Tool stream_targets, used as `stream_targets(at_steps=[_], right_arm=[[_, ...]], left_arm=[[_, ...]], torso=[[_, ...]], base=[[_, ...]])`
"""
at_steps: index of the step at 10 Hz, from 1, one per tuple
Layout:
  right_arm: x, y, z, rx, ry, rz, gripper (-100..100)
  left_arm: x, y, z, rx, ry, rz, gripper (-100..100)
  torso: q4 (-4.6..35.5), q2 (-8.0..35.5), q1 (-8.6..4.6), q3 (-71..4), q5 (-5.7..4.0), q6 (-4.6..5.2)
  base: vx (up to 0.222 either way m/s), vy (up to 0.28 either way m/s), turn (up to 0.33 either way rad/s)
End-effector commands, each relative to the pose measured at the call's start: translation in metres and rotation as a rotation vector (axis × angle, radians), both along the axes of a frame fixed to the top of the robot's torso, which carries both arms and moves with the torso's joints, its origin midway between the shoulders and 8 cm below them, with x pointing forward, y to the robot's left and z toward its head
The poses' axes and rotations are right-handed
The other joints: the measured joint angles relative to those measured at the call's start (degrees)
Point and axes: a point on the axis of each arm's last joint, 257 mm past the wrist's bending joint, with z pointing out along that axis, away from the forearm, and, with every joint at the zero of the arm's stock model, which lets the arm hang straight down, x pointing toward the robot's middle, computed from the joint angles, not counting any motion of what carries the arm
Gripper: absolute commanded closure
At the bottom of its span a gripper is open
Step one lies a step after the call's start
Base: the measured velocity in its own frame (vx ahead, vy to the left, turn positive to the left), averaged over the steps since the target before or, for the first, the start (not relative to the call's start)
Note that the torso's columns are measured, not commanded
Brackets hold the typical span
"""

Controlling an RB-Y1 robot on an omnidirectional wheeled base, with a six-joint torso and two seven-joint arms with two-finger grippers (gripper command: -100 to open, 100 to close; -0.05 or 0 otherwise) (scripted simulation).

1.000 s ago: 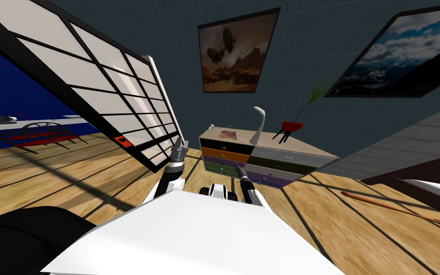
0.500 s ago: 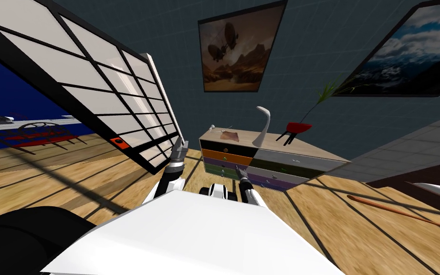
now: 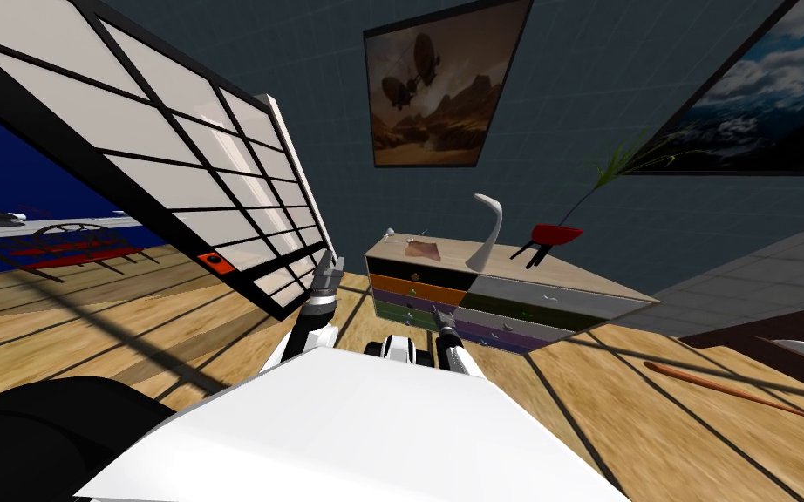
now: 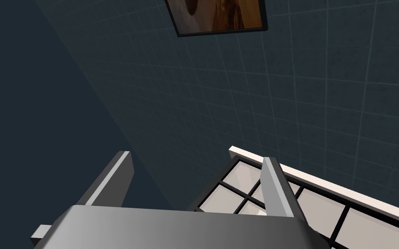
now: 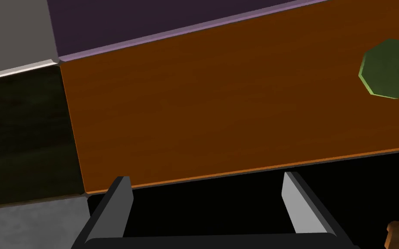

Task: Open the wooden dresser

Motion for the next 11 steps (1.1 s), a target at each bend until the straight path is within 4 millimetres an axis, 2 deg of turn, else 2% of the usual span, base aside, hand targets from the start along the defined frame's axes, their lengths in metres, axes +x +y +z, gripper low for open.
stream_targets(at_steps=[1, 3, 4, 5, 6, 7, 8, 11], right_arm=[[-0.005, -0.011, -0.014, -0.130, 0.032, -0.005, -100], [-0.005, -0.018, -0.010, -0.173, 0.023, -0.019, -100], [-0.007, -0.025, -0.018, -0.247, 0.042, -0.022, -100], [-0.007, -0.029, -0.014, -0.274, 0.034, -0.028, -100], [-0.009, -0.033, -0.021, -0.340, 0.049, -0.022, -100], [-0.009, -0.039, -0.016, -0.372, 0.039, -0.036, -100], [-0.010, -0.042, -0.021, -0.435, 0.049, -0.028, -100], [-0.011, -0.054, -0.013, -0.555, 0.033, -0.049, -100]], left_arm=[[0.000, 0.000, 0.000, 0.000, 0.000, 0.000, 0], [0.000, 0.000, 0.000, 0.000, 0.000, 0.000, 0], [0.000, 0.000, 0.000, 0.000, 0.000, 0.000, 0], [0.000, 0.000, 0.000, 0.000, 0.000, 0.000, 0], [0.000, 0.000, 0.000, 0.000, 0.000, 0.000, 0], [0.000, 0.000, 0.000, 0.000, 0.000, 0.000, 0], [0.000, 0.000, 0.000, 0.000, 0.000, 0.000, 0], [0.000, 0.000, 0.000, 0.000, 0.000, 0.000, 0]], torso=[[0.0, 0.0, -0.01, 0.0, 0.01, 0.01], [0.0, -0.1, -0.02, -0.1, 0.01, 0.01], [0.0, 0.1, -0.13, 0.1, -0.02, 0.01], [0.0, 0.1, -0.05, 0.0, -0.02, 0.00], [0.0, 0.0, -0.01, 0.0, 0.01, 0.01], [0.0, 0.0, 0.03, 0.0, 0.01, 0.00], [0.0, 0.0, 0.01, 0.0, 0.02, 0.01], [0.0, 0.0, -0.06, 0.0, -0.01, 0.00]], base=[[0.088, 0.060, 0.024], [0.056, 0.035, 0.007], [0.043, 0.033, 0.029], [0.041, 0.037, 0.018], [0.056, 0.048, 0.036], [0.051, 0.047, 0.020], [0.039, 0.064, 0.045], [0.046, 0.044, 0.031]])
